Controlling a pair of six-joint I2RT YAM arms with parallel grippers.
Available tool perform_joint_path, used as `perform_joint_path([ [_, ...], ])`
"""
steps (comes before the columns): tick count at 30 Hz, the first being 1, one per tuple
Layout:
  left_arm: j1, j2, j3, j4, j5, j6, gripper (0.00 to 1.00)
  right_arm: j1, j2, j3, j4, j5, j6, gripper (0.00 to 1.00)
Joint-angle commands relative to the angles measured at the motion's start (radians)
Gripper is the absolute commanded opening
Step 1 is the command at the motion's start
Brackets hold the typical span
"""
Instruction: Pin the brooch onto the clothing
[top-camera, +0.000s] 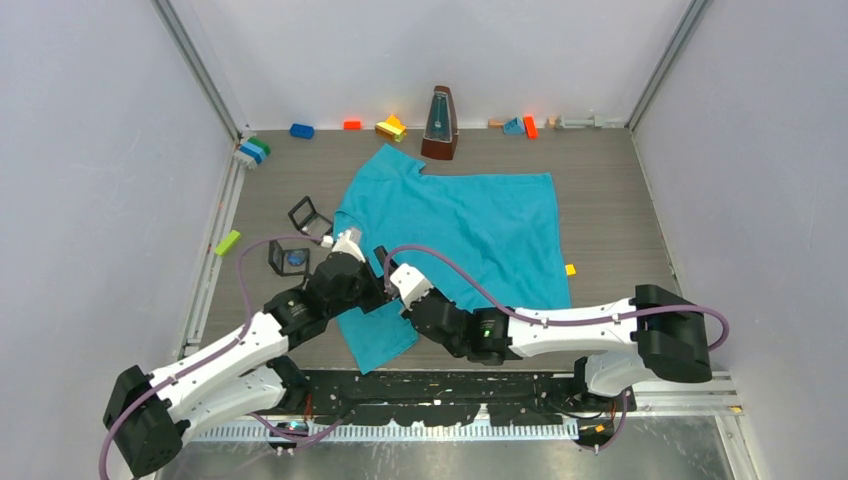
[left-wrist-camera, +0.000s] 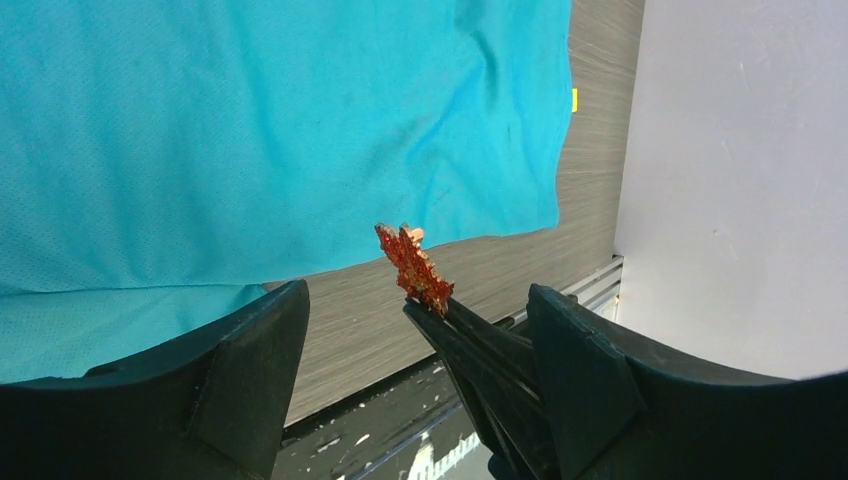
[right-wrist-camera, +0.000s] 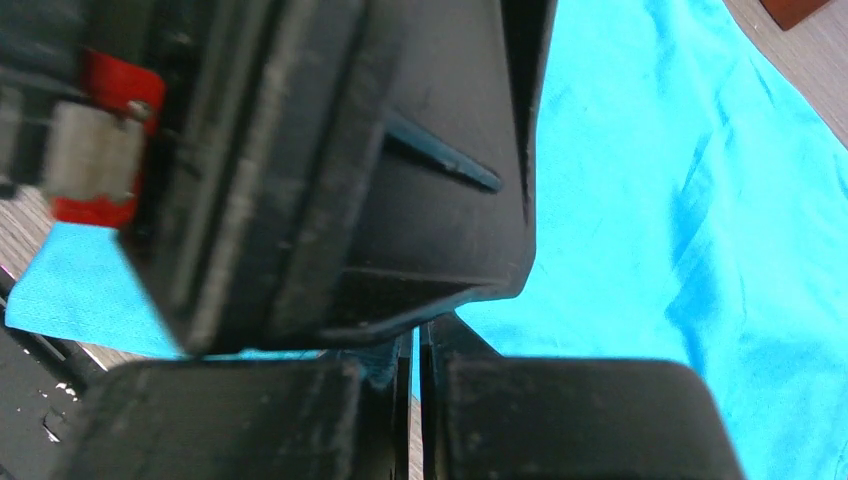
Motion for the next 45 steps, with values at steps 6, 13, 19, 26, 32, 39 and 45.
perform_joint_path([
  [6,-0.008,0.0,-0.06,0.131,-0.007,-0.046,0.56,0.029,0.044,0.062,0.121,0.073,-0.004,0.01],
  [13,-0.008,0.012,-0.066,0.136,-0.015,-0.047,0.51,0.038,0.069,0.078,0.125,0.075,-0.015,0.01],
  [19,-0.008,0.019,-0.071,0.139,-0.017,-0.047,0.4,0.045,0.071,0.079,0.134,0.083,-0.024,0.01],
  [26,-0.009,0.022,-0.069,0.141,-0.018,-0.045,0.15,0.053,0.07,0.073,0.138,0.085,-0.027,0.01],
  [32,-0.008,0.036,-0.045,0.145,-0.011,-0.031,0.0,0.071,0.07,0.081,0.111,0.112,-0.013,0.02],
  [39,0.025,0.086,0.051,0.12,0.008,0.079,0.0,0.078,-0.001,0.059,0.033,0.104,0.089,0.32],
  [45,0.157,0.135,0.156,0.055,0.127,0.239,0.0,0.074,-0.128,0.016,-0.054,0.028,0.178,0.59],
])
